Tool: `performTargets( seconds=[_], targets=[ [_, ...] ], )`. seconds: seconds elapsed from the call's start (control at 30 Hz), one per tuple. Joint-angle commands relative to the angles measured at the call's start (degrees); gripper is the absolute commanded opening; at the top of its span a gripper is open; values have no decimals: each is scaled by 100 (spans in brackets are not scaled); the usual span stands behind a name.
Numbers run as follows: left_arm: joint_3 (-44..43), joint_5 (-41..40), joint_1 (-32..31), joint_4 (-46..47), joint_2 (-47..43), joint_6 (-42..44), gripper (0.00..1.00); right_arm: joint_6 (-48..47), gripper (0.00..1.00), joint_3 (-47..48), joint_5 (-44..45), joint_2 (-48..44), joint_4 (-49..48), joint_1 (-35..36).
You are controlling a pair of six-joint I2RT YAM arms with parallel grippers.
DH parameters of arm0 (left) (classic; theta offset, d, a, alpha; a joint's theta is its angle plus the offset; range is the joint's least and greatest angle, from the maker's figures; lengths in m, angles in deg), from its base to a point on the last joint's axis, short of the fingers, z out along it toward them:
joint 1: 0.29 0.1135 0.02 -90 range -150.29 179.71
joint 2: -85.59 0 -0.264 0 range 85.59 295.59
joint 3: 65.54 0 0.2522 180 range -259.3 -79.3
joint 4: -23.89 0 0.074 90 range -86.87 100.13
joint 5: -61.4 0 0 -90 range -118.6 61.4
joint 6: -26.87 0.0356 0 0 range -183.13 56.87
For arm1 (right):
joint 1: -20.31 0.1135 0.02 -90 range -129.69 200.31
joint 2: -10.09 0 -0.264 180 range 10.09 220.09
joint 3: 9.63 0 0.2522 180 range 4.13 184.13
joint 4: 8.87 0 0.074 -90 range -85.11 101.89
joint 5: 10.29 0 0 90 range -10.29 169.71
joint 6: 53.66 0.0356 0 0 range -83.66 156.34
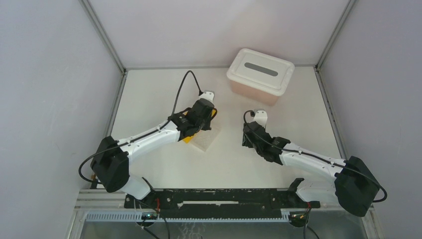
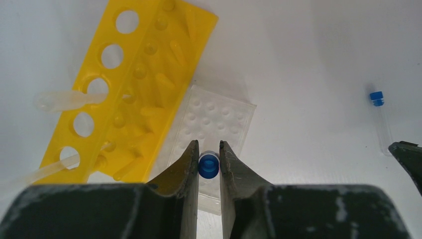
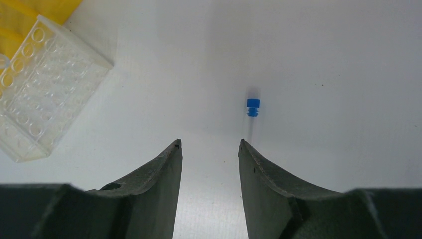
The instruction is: Organize the chemistry lab equipment
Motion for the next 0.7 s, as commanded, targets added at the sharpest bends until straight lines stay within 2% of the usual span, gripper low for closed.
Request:
performTargets(
  seconds=[0.0, 0.67],
  targets=[
    [299, -192, -42, 328, -8, 6, 5, 138, 53, -29, -56, -2, -132, -55],
    [657, -296, -66, 565, 22, -105, 4, 208, 53, -88, -126, 166, -178, -90]
  ],
)
